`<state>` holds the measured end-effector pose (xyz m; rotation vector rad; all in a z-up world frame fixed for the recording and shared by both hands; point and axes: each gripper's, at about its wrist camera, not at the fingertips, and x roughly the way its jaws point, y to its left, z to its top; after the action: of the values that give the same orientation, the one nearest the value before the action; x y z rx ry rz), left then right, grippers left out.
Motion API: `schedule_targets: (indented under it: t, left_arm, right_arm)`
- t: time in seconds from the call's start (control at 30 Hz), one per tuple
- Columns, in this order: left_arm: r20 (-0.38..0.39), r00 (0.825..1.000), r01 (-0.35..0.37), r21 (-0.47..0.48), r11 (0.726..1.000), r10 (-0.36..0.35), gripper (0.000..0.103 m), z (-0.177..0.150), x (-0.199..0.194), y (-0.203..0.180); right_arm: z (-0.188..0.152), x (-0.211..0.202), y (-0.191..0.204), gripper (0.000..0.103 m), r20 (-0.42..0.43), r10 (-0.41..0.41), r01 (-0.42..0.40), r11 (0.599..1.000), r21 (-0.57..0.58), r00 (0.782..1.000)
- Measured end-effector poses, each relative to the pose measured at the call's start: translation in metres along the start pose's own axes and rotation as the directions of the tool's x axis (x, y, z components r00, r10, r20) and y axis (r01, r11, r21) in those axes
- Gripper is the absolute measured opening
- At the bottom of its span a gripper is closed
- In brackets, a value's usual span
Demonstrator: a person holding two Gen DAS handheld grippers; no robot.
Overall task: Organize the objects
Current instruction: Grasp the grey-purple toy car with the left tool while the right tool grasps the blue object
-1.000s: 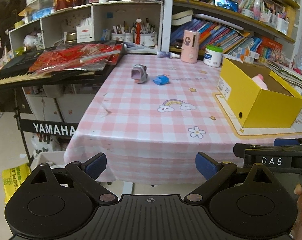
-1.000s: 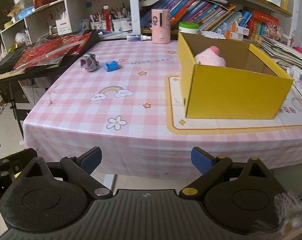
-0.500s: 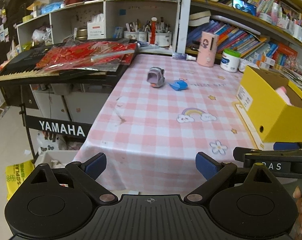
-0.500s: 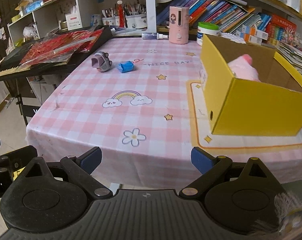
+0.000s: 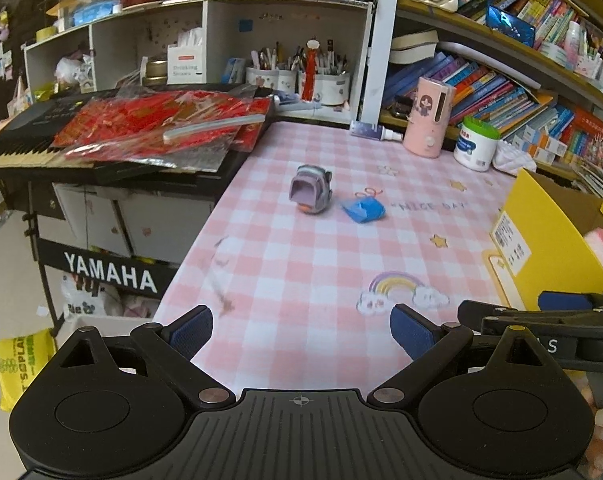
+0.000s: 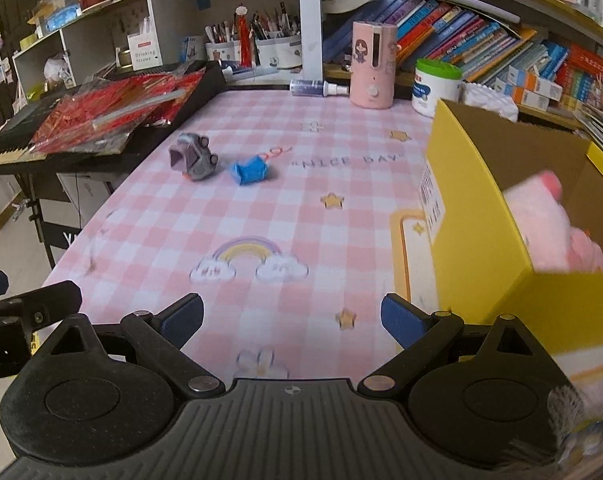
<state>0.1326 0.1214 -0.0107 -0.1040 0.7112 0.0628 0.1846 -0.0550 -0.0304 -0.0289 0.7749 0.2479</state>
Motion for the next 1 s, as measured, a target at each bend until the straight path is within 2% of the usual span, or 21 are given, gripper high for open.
schedule_targets:
  t: [0.4, 0.63, 0.8, 1.0]
  left_arm:
    - [0.037, 0.998, -0.042, 0.026, 0.999, 0.041, 0.097, 0.046, 0.037, -0.011]
    - [0.039, 0.998, -0.054, 0.039, 0.998, 0.052, 0.097, 0.062, 0.058, -0.015]
    - [0.032, 0.998, -0.054, 0.041, 0.998, 0.053, 0.096, 0.071, 0.076, -0.016]
    - [-0.007, 0.998, -0.065, 0.087, 0.994, 0.066, 0.096, 0.075, 0.103, -0.019]
  right_arm:
    - [0.066, 0.042, -0.012, 0.094, 0.053, 0.044, -0.044, 0.999, -0.004, 0.998]
    - [0.103, 0.068, -0.011, 0.094, 0.081, 0.078, -0.077, 0.997, -0.021, 0.994]
    - [0.121, 0.093, -0.007, 0.092, 0.060, 0.105, -0.103, 0.994, -0.047, 0.993]
    - [0.135, 0.132, 0.002, 0.077, -0.041, 0.181, -0.183, 0.981, -0.062, 0.983]
